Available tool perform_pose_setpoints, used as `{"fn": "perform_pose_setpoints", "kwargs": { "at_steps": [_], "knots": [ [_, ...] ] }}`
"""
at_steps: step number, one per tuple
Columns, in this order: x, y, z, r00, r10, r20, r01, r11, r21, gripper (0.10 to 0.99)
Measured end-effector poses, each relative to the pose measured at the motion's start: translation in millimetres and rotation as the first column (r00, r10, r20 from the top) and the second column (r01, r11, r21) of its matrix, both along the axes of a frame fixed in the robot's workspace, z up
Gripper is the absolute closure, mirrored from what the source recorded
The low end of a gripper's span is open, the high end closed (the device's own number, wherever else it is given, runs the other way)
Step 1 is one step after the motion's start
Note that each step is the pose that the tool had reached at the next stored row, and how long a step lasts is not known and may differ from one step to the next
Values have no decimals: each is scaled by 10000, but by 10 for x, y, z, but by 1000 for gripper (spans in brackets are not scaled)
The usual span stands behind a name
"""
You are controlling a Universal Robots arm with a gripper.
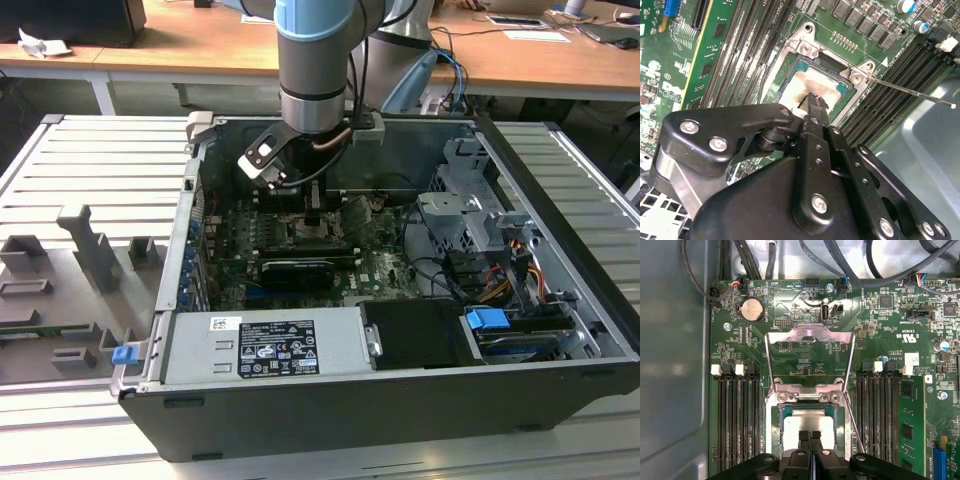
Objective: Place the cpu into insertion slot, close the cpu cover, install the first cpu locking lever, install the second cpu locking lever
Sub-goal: 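Close the cpu cover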
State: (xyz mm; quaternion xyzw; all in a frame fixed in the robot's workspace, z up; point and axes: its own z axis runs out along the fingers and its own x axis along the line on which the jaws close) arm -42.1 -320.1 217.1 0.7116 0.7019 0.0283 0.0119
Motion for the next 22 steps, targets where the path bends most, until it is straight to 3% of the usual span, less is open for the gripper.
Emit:
{"fn": "perform_pose_setpoints", "kwargs": {
  "at_steps": [17,18,20,21,22],
  "knots": [
    [12,1,107,10000,0,6,0,10000,-1,980],
    [12,1,139,10000,-1,7,1,10000,0,980],
    [12,1,429,10000,-1,6,1,10000,-2,980],
    [15,1,514,10000,2,6,-2,10000,-1,980],
    [71,1,521,10000,0,0,0,10000,2,980]
  ]
}}
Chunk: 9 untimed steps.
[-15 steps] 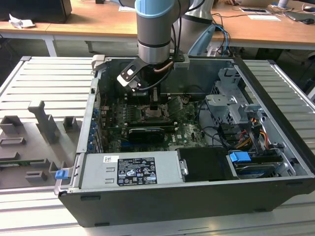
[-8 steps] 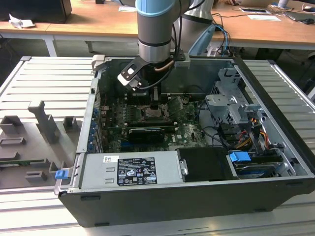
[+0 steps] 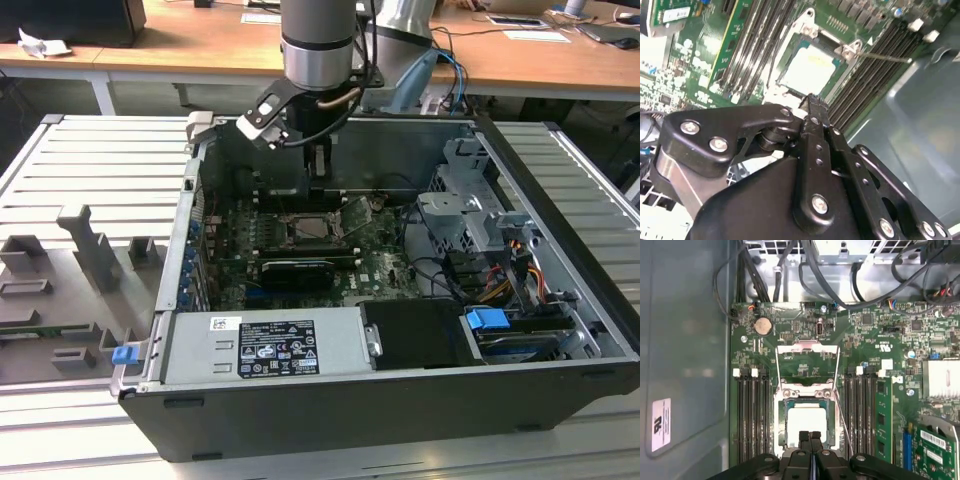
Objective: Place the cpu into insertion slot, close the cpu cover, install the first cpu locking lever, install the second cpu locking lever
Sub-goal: 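Close the cpu cover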
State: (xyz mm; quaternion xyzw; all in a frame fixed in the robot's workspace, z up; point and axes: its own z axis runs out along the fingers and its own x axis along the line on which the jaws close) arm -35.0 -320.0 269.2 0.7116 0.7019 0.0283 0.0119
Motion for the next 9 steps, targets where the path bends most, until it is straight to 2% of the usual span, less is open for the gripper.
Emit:
{"fn": "perform_pose_setpoints", "kwargs": {
  "at_steps": [1,9],
  "knots": [
    [63,-1,1,10000,-2,-7,2,10000,-2,980],
    [224,-1,-4,10000,0,-11,0,10000,-1,980]
  ]
}}
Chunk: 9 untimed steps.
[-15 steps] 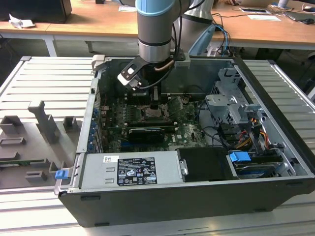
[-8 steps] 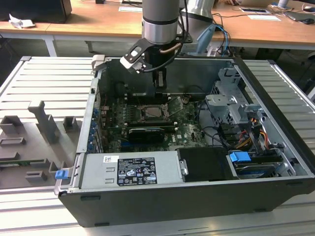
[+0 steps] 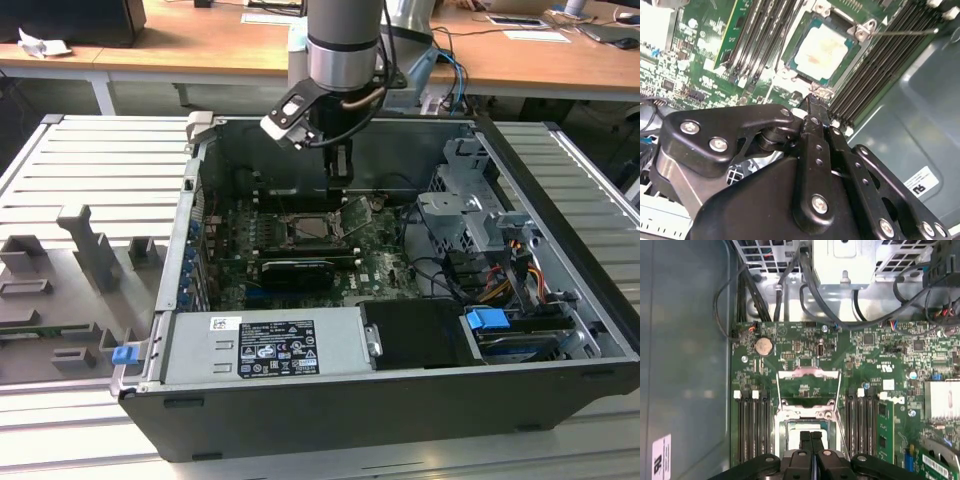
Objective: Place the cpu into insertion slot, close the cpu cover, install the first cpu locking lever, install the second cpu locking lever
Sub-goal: 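Close the cpu cover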
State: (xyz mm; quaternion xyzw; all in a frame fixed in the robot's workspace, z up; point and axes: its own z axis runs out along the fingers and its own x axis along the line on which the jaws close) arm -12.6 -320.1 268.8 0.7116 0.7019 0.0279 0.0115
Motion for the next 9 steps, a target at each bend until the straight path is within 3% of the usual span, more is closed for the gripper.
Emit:
{"fn": "perform_pose_setpoints", "kwargs": {
  "at_steps": [9],
  "knots": [
    [107,0,-22,10000,-1,-4,1,10000,-30,980]
  ]
}}
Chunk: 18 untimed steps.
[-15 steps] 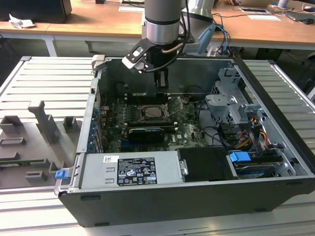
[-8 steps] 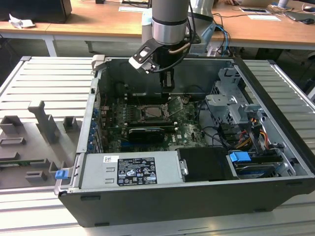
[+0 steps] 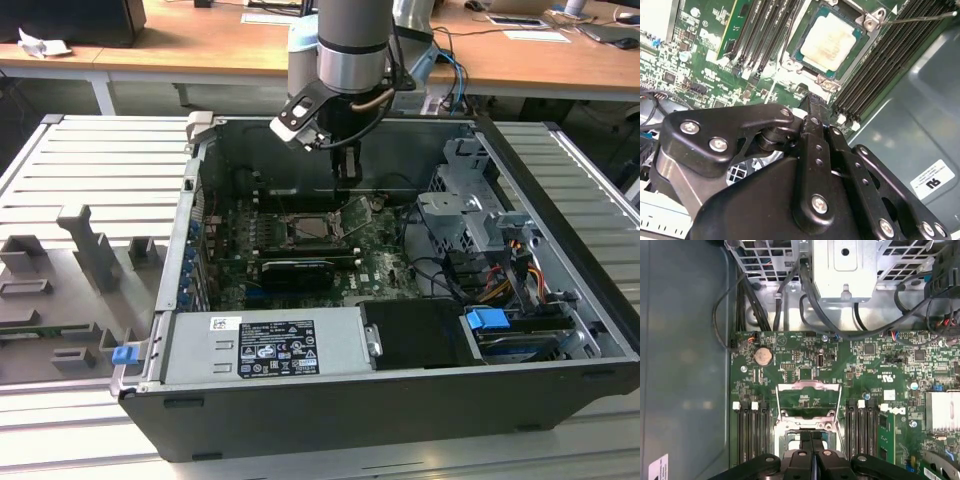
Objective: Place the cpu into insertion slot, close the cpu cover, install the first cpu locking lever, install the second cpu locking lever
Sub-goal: 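Close the cpu cover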
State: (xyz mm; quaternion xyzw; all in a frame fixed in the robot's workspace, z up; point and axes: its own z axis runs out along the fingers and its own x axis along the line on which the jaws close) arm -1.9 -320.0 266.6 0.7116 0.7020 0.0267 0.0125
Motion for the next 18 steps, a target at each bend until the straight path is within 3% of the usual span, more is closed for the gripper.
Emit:
{"fn": "perform_pose_setpoints", "kwargs": {
  "at_steps": [2,7,12,14,18],
  "knots": [
    [57,1,-8,10000,0,-1,0,10000,-1,980],
    [291,4,-47,9999,51,-88,-51,10000,-13,980],
    [335,4,-54,9992,400,-97,-400,9992,-12,980],
    [389,5,-63,9990,429,-131,-430,9991,-13,980],
    [467,6,-74,9990,432,-136,-432,9991,-12,980]
  ]
}}
